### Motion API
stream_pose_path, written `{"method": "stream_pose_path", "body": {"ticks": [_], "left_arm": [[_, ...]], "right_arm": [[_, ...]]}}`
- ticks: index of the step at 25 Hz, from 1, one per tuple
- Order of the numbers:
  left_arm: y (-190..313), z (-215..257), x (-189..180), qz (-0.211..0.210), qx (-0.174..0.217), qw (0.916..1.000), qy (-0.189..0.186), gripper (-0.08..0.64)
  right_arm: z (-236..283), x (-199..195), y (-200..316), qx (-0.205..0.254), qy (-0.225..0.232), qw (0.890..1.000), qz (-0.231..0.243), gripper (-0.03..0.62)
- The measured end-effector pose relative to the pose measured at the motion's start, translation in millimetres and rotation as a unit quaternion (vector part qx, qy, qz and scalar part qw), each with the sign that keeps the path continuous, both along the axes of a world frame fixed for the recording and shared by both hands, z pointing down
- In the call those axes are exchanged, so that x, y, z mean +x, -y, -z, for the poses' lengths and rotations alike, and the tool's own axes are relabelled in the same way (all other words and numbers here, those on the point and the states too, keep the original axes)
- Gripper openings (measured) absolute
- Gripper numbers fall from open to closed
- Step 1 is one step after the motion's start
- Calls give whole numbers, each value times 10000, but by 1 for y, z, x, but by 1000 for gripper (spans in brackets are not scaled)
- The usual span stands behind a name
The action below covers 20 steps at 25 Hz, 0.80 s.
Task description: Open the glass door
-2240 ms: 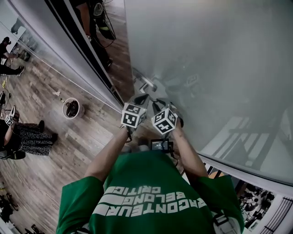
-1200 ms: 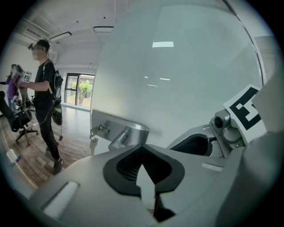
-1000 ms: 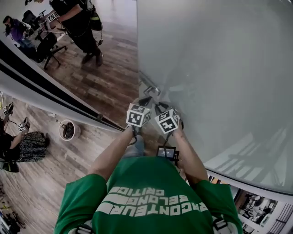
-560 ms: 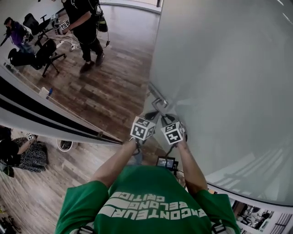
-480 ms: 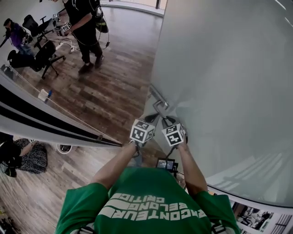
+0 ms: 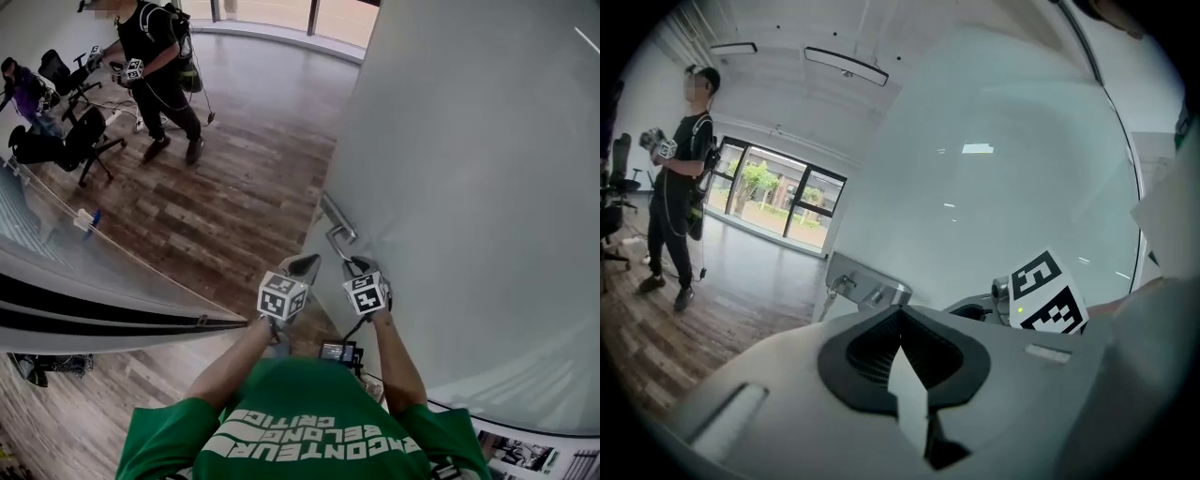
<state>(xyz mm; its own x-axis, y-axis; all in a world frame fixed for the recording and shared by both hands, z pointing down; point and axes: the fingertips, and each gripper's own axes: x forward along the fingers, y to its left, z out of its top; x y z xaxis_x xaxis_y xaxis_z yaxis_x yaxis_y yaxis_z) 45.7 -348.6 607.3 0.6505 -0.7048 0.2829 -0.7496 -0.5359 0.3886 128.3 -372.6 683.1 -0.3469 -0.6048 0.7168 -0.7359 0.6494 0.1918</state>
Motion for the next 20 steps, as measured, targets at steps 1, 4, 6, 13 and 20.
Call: {"method": "stream_pose_path", "body": {"ticks": [1,4,6,13,20], "left_arm": [[5,0,1,-8,5,10000,-19,17],[14,0,5,-70,23,9999,-85,17],[21,1,7,-137,54,9998,-123,17],[39,-11,5,-256,87,9994,-220,17],[61,-17,35,-417,20,9989,-218,17]], "right_arm": [[-2,5,5,0,0,10000,-39,72],[-9,19,17,23,25,9999,-157,72],[-12,28,25,28,56,9997,-254,72],[-19,50,44,97,78,9979,-640,72],[-20,101,85,121,57,9950,-986,72]]}}
